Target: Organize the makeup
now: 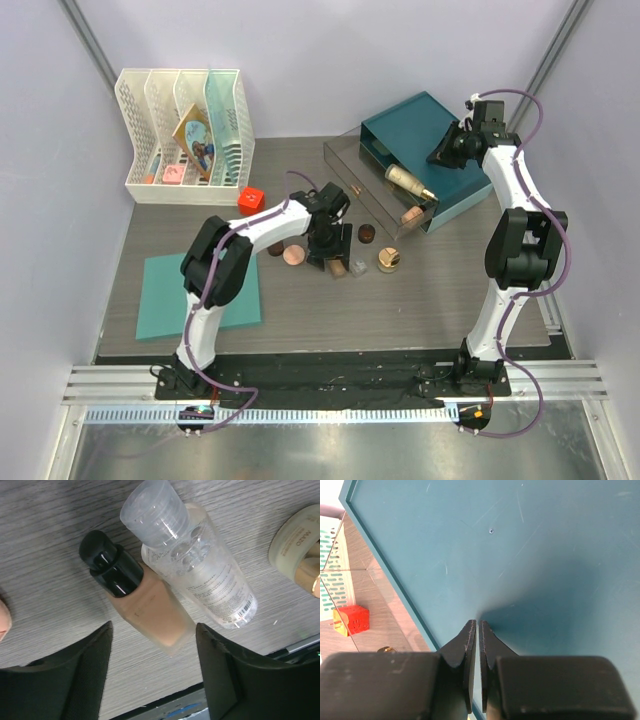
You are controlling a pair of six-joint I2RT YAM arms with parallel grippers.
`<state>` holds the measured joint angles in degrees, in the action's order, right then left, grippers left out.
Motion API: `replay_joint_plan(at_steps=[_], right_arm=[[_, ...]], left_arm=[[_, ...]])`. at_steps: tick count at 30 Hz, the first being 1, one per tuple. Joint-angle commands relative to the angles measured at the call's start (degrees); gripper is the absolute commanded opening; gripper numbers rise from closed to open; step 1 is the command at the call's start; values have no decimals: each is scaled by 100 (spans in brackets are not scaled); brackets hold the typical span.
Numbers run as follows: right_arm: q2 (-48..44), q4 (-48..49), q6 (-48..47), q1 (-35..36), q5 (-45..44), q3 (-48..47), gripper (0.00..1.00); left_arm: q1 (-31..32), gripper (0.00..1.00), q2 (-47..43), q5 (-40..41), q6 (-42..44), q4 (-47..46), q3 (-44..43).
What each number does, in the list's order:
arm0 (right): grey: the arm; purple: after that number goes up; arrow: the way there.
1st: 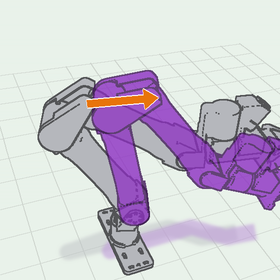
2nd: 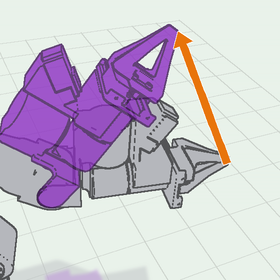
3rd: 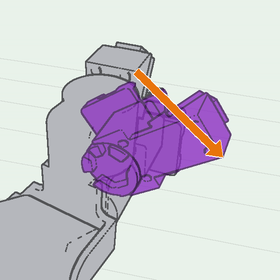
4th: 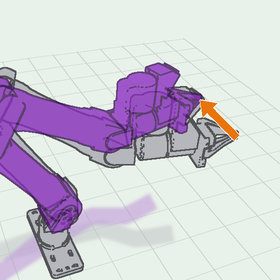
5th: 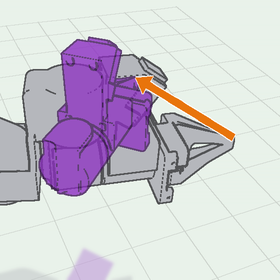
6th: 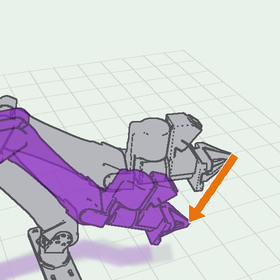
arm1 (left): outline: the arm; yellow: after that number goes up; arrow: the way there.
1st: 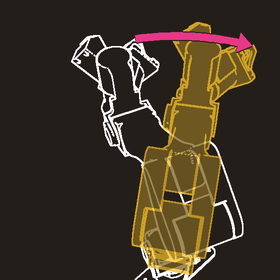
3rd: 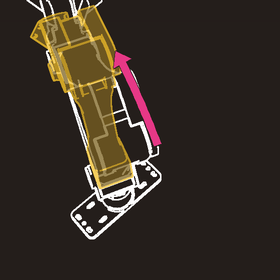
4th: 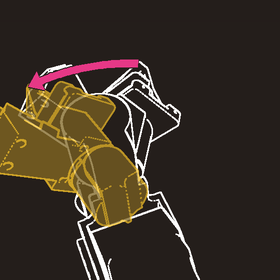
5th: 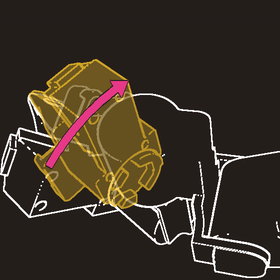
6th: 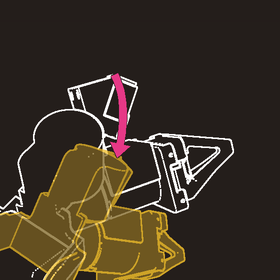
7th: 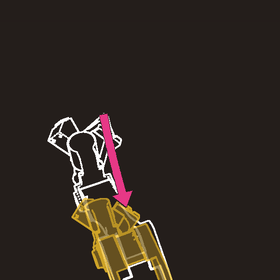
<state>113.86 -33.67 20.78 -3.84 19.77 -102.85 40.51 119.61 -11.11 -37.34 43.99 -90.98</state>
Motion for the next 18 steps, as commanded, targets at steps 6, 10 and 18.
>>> replay_joint_plan(at_steps=[6,10,18], right_arm=[[461,-1511,-179,111,-166,485,13],[461,-1511,-179,111,-166,476,13],[452,-1493,-179,111,-158,494,13]], left_arm=[[0,55,247,593,34,172,36],[-17,48,194,689,87,136,256],[-17,0,-227,1075,271,321,345]])
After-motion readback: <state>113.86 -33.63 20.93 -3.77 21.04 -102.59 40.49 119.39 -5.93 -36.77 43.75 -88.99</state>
